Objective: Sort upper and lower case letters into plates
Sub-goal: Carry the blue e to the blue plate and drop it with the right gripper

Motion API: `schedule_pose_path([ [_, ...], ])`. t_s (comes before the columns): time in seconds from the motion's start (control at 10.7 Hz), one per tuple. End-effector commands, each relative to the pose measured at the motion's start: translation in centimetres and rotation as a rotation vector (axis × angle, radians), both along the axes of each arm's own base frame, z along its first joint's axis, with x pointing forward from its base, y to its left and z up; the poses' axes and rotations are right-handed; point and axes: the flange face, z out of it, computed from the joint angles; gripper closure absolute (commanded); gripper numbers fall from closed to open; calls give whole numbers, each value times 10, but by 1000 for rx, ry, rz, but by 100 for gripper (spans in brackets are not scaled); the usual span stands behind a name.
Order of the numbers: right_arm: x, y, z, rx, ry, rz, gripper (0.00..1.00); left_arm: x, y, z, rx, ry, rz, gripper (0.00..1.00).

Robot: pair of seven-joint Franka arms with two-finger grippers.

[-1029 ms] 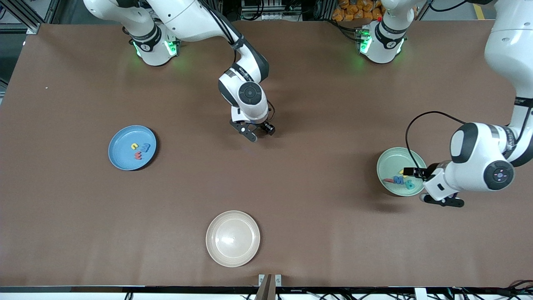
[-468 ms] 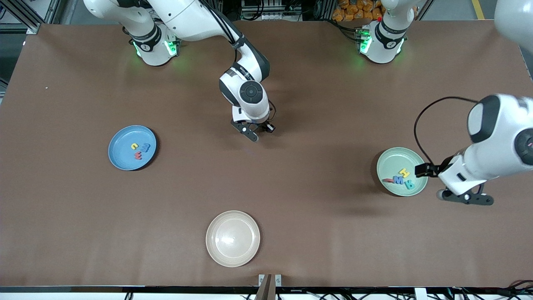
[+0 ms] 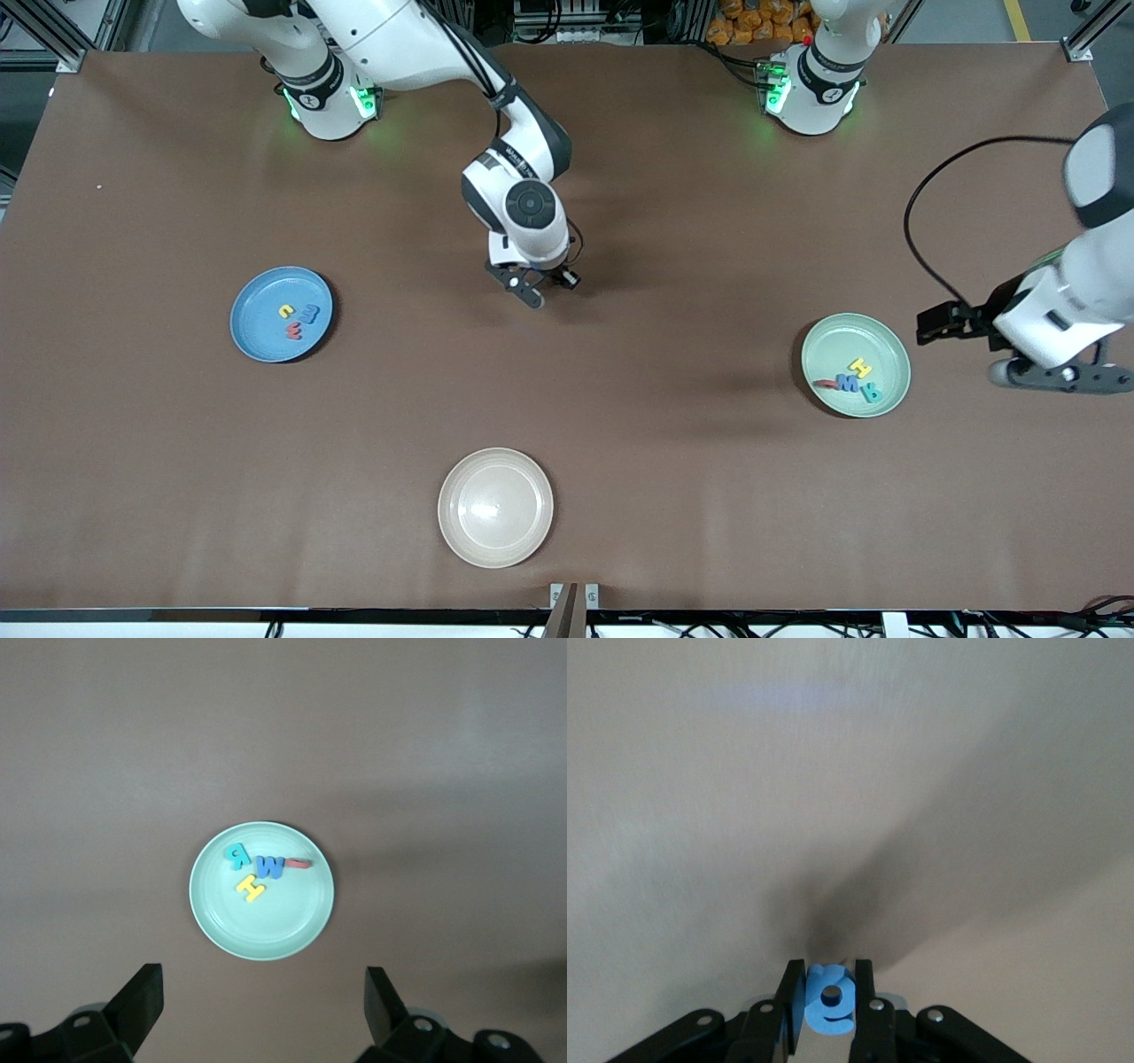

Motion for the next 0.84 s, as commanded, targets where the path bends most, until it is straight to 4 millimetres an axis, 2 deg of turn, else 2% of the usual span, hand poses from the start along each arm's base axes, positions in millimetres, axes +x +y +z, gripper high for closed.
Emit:
schedule_pose_path([
  [0.0,34,-19,20,-13,50,16,93,-11,4,28,-8,2,36,0],
  [0.09,49,-41,24,-24,87,52,93,-20,3,48,13,-26,41,0],
  [0.28,83,-109,29,-26,188,146,93,-34,2,64,64,-8,80,0],
  [0.37,96,-144,36,-27,225,167,93,-41,4,69,86,4,158,0],
  [0.47,103,-177,38,-44,275,251,93,-46,-6,68,101,32,206,0],
  [0.56,114,-219,37,-117,304,364,93,-48,-13,67,110,43,223,0],
  [0.75,130,-296,26,-101,355,445,93,-49,-9,63,128,64,234,0],
])
